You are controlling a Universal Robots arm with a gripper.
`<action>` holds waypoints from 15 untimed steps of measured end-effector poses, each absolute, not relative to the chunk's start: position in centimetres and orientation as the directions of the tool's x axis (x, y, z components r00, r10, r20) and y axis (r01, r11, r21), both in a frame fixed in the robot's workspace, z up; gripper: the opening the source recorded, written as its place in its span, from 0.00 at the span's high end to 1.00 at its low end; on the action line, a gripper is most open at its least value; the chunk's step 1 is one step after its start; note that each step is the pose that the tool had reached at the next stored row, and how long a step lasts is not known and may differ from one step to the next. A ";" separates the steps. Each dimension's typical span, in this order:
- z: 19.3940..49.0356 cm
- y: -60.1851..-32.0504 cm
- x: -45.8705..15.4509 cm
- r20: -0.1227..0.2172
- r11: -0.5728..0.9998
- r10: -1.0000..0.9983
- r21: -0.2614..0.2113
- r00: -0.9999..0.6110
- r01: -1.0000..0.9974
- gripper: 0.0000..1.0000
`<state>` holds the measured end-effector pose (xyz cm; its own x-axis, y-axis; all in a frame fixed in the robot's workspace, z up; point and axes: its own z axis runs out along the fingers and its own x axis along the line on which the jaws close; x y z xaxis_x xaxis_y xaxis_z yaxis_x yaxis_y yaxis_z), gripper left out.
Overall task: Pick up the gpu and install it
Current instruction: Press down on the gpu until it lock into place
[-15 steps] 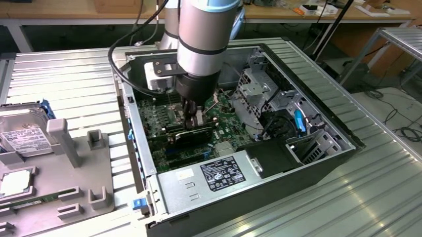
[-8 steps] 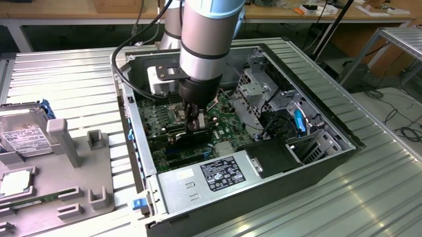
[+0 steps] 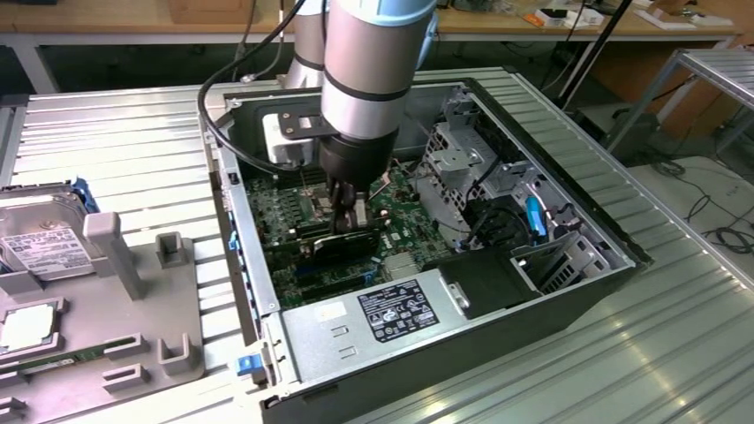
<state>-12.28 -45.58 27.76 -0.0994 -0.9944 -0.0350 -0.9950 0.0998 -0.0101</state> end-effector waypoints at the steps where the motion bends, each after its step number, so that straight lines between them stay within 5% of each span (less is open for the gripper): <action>1: 28.1 -45.6 -12.3 -0.035 0.101 -0.994 -0.010 -0.100 -0.995 0.89; 15: 27.1 -45.8 -13.5 -0.037 0.108 -0.994 -0.012 -0.107 -0.994 0.89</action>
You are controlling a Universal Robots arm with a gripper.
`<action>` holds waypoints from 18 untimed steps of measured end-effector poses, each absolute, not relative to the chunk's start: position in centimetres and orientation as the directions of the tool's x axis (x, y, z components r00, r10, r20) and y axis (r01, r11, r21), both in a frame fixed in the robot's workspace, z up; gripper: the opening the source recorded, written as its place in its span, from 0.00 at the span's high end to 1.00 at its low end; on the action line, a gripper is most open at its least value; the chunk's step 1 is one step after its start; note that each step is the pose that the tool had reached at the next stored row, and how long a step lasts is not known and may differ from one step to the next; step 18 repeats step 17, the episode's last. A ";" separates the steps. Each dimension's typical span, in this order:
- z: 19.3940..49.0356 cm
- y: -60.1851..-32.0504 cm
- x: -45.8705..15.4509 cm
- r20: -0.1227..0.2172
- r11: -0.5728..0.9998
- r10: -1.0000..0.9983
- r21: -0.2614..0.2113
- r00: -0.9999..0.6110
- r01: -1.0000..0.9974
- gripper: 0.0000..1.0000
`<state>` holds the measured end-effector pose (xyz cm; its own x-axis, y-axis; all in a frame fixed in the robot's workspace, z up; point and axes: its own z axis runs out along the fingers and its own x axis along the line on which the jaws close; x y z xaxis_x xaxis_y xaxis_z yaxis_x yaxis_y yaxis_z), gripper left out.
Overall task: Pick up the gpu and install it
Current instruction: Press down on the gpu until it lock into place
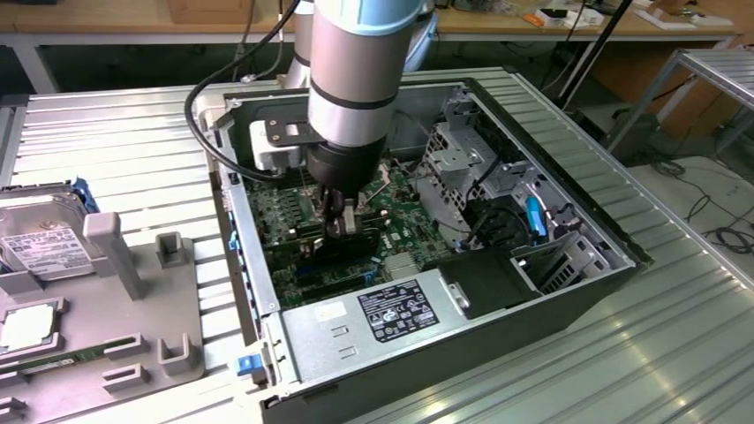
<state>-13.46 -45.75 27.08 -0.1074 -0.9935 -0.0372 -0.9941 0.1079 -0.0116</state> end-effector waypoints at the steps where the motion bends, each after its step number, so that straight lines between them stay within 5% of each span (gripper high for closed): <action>1: 27.9 -45.7 -13.5 -0.038 0.108 -0.993 -0.011 -0.108 -0.994 0.89; 8: 32.9 -45.8 -13.4 -0.036 0.112 -0.993 -0.009 -0.112 -0.994 0.89; 18: 33.1 -45.8 -13.4 -0.036 0.112 -0.993 -0.009 -0.112 -0.994 0.89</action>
